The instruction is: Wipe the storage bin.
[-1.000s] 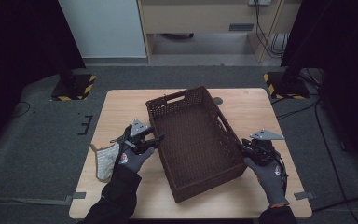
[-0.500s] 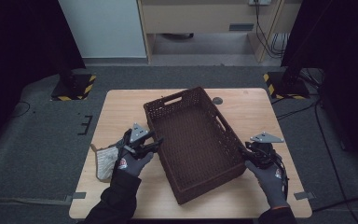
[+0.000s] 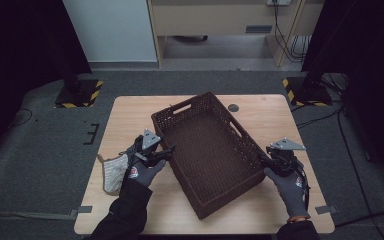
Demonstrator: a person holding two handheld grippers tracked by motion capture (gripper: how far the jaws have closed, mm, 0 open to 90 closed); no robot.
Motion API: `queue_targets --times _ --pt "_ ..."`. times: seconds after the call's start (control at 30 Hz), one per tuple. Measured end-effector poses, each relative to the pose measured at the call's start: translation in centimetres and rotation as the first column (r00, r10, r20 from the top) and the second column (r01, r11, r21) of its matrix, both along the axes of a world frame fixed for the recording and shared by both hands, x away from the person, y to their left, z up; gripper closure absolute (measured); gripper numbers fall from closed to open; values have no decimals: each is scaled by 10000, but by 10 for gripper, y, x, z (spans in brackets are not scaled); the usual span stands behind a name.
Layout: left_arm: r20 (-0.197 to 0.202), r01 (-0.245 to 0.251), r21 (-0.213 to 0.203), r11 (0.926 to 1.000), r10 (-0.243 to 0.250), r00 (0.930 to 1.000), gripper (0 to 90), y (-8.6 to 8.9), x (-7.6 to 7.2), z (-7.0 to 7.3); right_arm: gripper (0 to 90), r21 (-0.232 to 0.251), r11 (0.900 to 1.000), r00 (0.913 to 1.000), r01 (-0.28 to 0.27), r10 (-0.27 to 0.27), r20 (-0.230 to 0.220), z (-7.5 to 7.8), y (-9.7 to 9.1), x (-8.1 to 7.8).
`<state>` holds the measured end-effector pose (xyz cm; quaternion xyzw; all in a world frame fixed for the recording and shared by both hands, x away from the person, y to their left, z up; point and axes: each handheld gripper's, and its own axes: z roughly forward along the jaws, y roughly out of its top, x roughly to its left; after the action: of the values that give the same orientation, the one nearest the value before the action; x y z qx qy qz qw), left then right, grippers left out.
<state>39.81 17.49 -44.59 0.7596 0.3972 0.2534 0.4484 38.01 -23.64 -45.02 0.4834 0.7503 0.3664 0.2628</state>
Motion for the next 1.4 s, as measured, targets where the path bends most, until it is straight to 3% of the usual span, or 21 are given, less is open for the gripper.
queue_targets --times 0.1,0.27,0.5,0.77,1.0,1.2,1.33,1.4 --pt "29 37 -34 10000 -37 10000 462 0 -2 0 563 51 9998 9999 -172 171 7 1 1 -5" --pt "-29 221 -32 9997 -221 9998 480 2 -2 3 595 -205 9996 9996 211 -215 -182 -2 -2 -5" --pt "280 -100 -401 9991 112 9995 392 22 8 16 622 -122 9996 9994 272 -274 -229 -2 -9 5" --pt "175 -979 -716 9926 994 9949 368 46 38 18 591 -387 9971 9979 652 -653 2 -5 -9 13" --pt "9 -1458 -915 9851 1465 9892 363 56 72 9 581 -323 9977 9982 603 -602 36 -5 -10 14" --pt "-199 -1273 -855 9882 1261 9918 407 54 86 -6 566 -250 9984 9987 514 -514 18 -5 -10 14" --pt "-234 -1082 -720 9915 1068 9940 445 54 87 -6 543 -146 9990 9991 427 -425 95 -3 -11 11" --pt "-339 -1048 -891 9905 1021 9942 463 56 85 -5 521 9 9991 9989 432 -432 206 0 -11 9"
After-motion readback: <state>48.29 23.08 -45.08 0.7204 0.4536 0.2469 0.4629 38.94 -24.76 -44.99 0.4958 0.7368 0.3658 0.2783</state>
